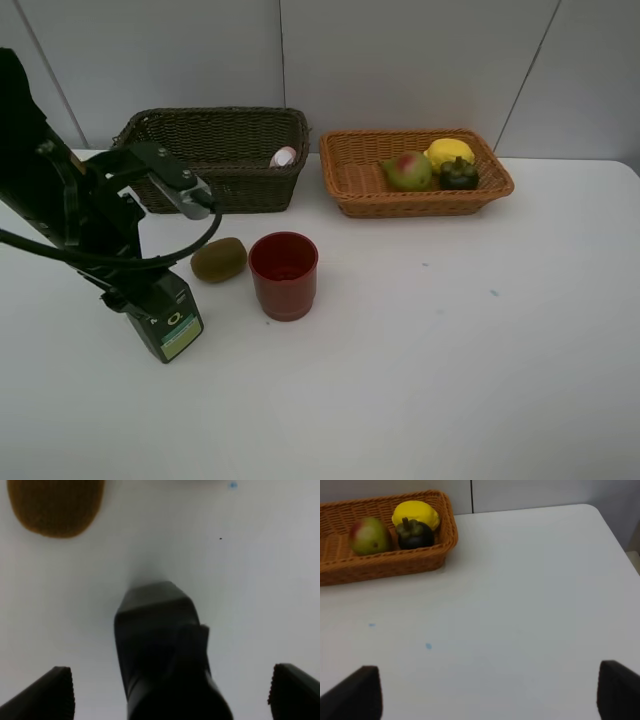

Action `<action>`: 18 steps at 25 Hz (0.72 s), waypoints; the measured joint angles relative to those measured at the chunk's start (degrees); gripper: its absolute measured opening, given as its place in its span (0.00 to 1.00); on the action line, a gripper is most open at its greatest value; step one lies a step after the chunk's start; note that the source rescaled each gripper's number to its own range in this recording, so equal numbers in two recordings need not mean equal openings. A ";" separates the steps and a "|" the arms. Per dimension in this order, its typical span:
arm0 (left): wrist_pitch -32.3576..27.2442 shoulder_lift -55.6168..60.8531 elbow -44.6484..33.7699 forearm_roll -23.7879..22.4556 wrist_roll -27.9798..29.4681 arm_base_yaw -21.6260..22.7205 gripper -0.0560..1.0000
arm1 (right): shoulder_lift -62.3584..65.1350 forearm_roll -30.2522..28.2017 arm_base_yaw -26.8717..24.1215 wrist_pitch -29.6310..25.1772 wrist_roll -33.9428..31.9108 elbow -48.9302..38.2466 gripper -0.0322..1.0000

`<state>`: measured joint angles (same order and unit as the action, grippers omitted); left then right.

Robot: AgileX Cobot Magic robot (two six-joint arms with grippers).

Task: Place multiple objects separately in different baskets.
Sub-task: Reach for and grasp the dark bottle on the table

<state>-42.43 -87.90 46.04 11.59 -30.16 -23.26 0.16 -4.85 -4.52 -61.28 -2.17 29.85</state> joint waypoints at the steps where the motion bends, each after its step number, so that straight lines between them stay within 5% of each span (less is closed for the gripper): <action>1: 0.20 -0.46 0.00 0.00 -0.04 -0.11 1.00 | 0.00 0.00 0.00 0.00 0.00 0.00 0.93; 18: 4.55 -7.95 0.01 0.00 -0.18 -0.22 1.00 | 0.00 0.00 0.00 0.00 0.00 0.00 0.93</action>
<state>-37.88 -95.85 46.05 11.59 -30.34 -23.48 0.16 -4.85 -4.52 -61.28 -2.17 29.85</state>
